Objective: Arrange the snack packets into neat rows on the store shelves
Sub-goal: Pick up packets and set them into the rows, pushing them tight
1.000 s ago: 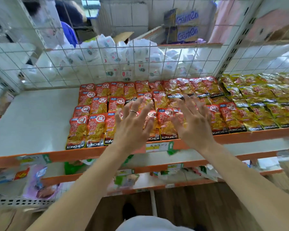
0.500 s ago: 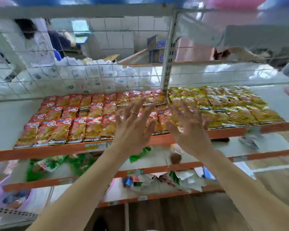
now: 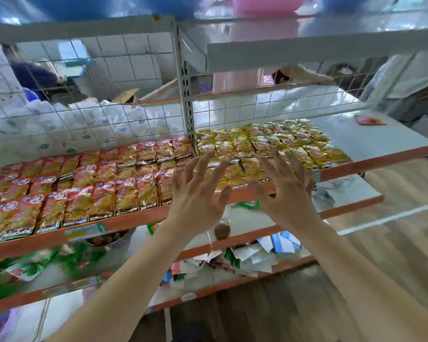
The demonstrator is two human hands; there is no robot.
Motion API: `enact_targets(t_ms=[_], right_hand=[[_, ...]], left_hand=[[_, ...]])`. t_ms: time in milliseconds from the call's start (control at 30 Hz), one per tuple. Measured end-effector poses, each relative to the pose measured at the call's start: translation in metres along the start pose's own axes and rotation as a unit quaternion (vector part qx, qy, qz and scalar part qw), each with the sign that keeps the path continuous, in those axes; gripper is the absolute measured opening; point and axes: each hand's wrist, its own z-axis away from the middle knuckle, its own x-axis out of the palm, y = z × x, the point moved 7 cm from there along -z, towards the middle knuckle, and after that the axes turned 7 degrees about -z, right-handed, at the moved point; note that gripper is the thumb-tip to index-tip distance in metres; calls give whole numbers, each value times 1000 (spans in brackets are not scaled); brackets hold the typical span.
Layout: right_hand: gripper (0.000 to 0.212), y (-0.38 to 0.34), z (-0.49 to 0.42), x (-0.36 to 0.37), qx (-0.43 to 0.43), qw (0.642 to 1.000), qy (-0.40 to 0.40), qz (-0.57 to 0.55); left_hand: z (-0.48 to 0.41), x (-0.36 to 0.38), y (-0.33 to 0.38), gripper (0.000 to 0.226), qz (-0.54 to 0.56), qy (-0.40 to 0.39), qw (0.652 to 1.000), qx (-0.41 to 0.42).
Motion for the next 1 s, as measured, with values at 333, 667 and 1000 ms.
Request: enact_targets(t_ms=[333,667,1000], right_hand=[[72,51,-13,-10,41,998,43,34],[61,83,-64,9,64,997,22,33],[62,117,-93,2,74,996,36,40]], left_hand=[[-41,35,35,60,23,-13,999,42],[-98,76,38,61,49,-36,997,54],[-143,104,52,57,64,-49,994,75]])
